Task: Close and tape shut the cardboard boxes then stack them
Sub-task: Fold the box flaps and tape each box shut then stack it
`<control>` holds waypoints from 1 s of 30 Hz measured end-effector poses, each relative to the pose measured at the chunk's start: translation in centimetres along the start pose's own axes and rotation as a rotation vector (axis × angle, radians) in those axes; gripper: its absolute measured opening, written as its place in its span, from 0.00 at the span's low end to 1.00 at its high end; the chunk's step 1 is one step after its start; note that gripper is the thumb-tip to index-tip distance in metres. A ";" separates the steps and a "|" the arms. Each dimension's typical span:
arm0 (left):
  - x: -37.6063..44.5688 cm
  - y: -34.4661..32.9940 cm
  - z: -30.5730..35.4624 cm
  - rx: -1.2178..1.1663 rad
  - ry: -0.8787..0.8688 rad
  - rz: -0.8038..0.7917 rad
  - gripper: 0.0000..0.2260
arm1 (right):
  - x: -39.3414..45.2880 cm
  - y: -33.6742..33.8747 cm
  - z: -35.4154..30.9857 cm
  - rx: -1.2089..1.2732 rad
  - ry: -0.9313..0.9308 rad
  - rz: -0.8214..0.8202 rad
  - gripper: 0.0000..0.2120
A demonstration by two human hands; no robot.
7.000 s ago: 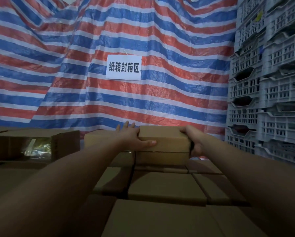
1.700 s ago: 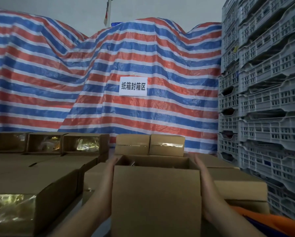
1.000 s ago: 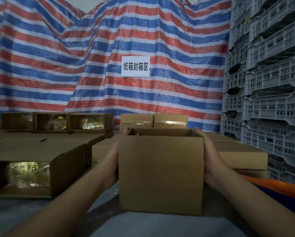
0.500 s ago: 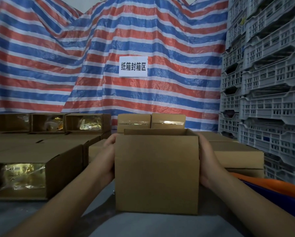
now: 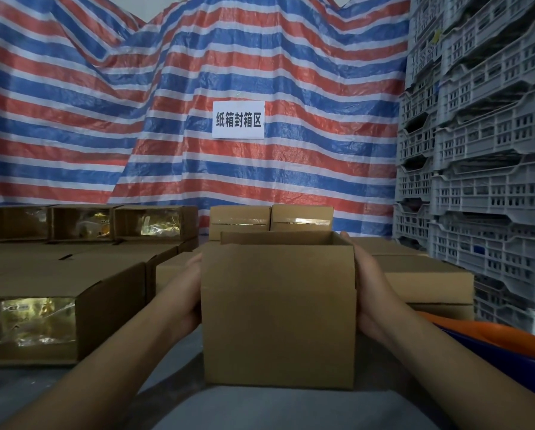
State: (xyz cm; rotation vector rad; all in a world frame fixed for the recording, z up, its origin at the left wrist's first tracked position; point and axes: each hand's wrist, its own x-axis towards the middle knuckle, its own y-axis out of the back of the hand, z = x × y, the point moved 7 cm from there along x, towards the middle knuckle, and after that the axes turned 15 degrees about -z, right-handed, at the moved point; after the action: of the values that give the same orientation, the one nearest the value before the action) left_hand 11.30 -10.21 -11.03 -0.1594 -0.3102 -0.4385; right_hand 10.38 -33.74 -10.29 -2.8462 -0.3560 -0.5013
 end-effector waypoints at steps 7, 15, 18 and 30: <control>0.0 0.3 -0.1 -0.011 0.020 -0.005 0.24 | -0.2 -0.2 -0.2 0.003 -0.043 0.005 0.24; -0.1 -0.4 0.0 -0.005 0.063 -0.045 0.28 | -0.3 -0.5 0.0 -0.008 -0.043 -0.021 0.28; 0.0 -0.3 0.0 -0.010 0.060 -0.064 0.29 | -0.6 -0.7 0.0 -0.028 -0.076 -0.030 0.25; 0.0 -0.1 0.2 0.017 0.022 -0.063 0.10 | -0.5 -0.8 0.0 -0.153 -0.190 -0.071 0.09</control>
State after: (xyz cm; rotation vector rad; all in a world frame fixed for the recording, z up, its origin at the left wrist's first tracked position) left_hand 11.22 -10.29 -10.87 -0.1286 -0.2981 -0.4997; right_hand 9.67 -33.05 -10.34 -3.0484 -0.4723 -0.2825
